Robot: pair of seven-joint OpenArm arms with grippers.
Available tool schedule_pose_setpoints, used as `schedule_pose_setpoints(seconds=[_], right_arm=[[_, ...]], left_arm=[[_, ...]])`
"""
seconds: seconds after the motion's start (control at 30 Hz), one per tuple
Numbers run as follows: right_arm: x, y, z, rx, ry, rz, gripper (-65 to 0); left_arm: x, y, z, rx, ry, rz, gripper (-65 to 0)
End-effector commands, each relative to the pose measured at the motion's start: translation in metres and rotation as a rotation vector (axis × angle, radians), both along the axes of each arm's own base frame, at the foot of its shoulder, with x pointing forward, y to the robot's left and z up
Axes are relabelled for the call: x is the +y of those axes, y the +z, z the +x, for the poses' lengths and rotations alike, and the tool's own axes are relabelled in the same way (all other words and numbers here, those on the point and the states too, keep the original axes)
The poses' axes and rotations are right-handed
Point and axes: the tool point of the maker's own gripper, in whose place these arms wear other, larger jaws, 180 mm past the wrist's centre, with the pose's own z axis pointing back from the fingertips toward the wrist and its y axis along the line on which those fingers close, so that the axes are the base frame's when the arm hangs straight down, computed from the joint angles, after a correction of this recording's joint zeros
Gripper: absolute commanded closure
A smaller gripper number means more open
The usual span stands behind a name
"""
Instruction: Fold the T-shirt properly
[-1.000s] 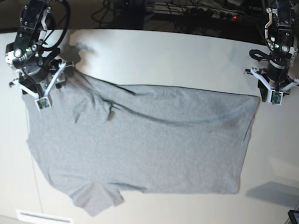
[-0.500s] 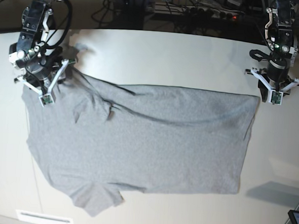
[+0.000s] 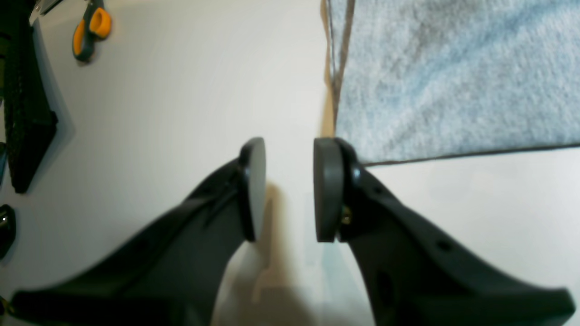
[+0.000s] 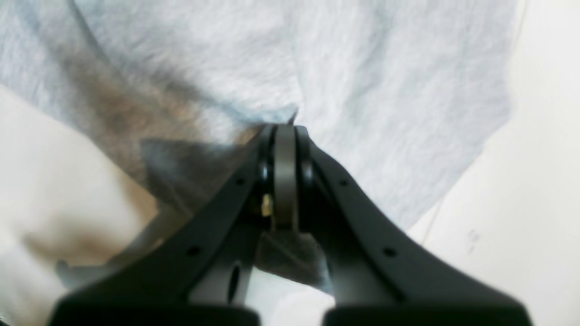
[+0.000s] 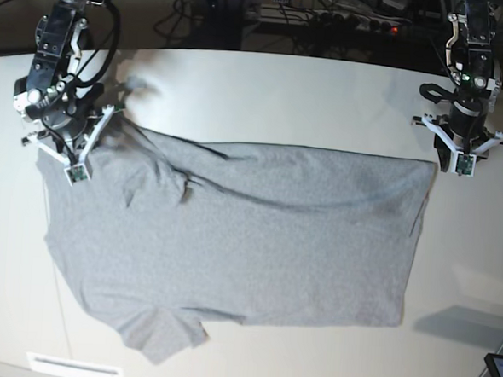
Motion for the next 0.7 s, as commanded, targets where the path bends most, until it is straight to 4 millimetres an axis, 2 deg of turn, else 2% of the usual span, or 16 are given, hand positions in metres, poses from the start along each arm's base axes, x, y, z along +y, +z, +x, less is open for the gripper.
schedule_pose_setpoints(seconds=[0.0, 0.5, 0.67], right_arm=[[-0.007, 0.013, 0.009, -0.048, 0.006, -0.02, 0.0], [-0.025, 0.034, 0.034, -0.103, 0.012, -0.074, 0.0], [-0.012, 0.036, 0.041, -0.106, 0.077, -0.088, -0.1]], left_arm=[[0.004, 0.014, 0.007, -0.042, -0.011, 0.027, -18.1], [0.004, 0.014, 0.007, -0.042, -0.011, 0.027, -18.1], [0.004, 0.013, 0.007, -0.04, -0.01, 0.027, -18.1]])
